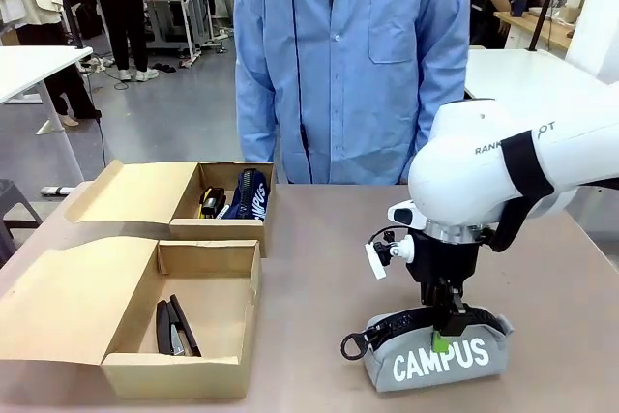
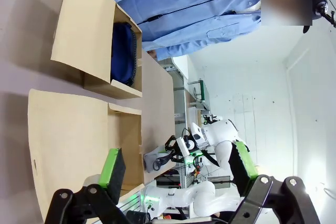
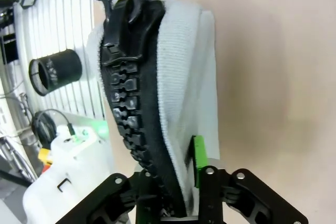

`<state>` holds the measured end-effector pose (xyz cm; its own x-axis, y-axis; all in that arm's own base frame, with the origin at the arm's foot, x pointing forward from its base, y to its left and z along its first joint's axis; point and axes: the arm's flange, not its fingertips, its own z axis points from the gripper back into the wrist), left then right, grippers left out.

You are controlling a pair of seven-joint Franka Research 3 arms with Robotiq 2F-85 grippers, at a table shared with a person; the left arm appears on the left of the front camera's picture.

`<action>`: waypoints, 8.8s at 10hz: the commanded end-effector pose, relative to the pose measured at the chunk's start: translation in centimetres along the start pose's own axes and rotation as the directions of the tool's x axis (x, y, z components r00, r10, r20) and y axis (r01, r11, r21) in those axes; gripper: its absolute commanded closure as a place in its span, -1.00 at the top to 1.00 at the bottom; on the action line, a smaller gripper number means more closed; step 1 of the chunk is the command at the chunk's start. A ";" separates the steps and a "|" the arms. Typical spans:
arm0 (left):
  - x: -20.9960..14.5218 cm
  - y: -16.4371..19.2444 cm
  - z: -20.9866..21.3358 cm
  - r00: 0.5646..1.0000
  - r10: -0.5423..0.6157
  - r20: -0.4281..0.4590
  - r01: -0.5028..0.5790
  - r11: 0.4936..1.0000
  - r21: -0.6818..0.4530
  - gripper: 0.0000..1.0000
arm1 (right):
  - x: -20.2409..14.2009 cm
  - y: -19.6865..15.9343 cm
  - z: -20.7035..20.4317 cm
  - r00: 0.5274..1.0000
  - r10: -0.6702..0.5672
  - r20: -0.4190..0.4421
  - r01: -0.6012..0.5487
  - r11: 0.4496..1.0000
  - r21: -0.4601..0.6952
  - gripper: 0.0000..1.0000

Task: Place items inside the box.
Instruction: Pick up a Pencil pouch or Stapler and place it inside the Mailer Box closest to the robot.

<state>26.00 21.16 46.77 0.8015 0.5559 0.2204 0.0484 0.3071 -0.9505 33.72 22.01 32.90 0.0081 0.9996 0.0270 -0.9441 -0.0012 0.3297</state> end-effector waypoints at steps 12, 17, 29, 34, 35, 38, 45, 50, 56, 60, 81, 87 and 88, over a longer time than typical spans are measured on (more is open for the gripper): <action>-0.1 -0.1 0.0 1.000 -0.017 0.009 0.017 1.000 -0.021 1.00 | -10.6 15.6 8.6 -0.067 -0.862 0.502 0.837 0.226 0.499 -1.00; -0.1 -0.1 0.0 1.000 -0.017 0.009 0.017 1.000 -0.021 1.00 | -12.1 13.6 15.4 0.354 -0.818 0.453 0.742 0.541 0.397 -1.00; -0.1 -0.1 0.0 1.000 -0.017 0.009 0.017 1.000 -0.021 1.00 | -11.4 13.6 16.6 -0.108 -0.946 0.307 0.743 0.129 0.657 -0.87; -0.1 -0.1 0.0 1.000 -0.017 0.009 0.017 1.000 -0.021 1.00 | -9.7 12.3 16.6 -0.033 -0.957 0.288 0.770 0.159 0.618 -0.87; -0.1 -0.1 0.0 1.000 -0.017 0.009 0.017 1.000 -0.021 1.00 | -9.5 12.2 16.5 -0.028 -0.958 0.286 0.771 0.162 0.616 -0.87; -0.1 -0.1 0.0 1.000 -0.017 0.009 0.017 1.000 -0.021 1.00 | -4.1 9.9 17.9 0.061 -0.947 0.316 0.793 0.238 0.562 -0.87; -0.1 -0.1 0.0 1.000 -0.017 0.009 0.017 1.000 -0.021 1.00 | 2.6 9.7 18.2 -0.111 -0.946 0.306 0.835 0.078 0.545 -0.87; -0.1 -0.1 0.0 1.000 -0.017 0.009 0.017 1.000 -0.021 1.00 | 21.1 4.9 14.5 -0.109 -0.955 0.274 0.912 0.013 0.410 -0.87; -0.1 -0.1 0.0 1.000 -0.017 0.009 0.017 1.000 -0.021 1.00 | 21.6 6.2 12.6 -0.053 -0.965 0.256 0.894 0.069 0.442 -0.87; -0.1 -0.1 0.0 1.000 -0.017 0.009 0.017 1.000 -0.021 1.00 | 25.6 3.8 9.6 -0.026 -0.976 0.217 0.911 0.066 0.407 -0.87; -0.1 -0.1 0.0 1.000 -0.017 0.009 0.017 1.000 -0.021 1.00 | 30.7 -2.5 2.3 -0.059 -0.992 0.114 0.983 -0.038 0.182 1.00; -0.1 -0.1 0.0 1.000 -0.017 0.009 0.017 1.000 -0.021 1.00 | 27.2 0.5 6.1 0.032 -0.986 0.167 0.950 0.081 0.302 1.00; -0.1 -0.1 0.0 1.000 -0.017 0.009 0.017 1.000 -0.021 1.00 | 23.7 2.5 8.5 0.067 -0.977 0.202 0.929 0.135 0.345 1.00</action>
<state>25.97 21.18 46.78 0.8009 0.5565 0.2211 0.0485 0.3077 -0.9503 36.58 50.51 40.37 0.9867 0.0109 -0.1619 0.0402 0.9501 0.3093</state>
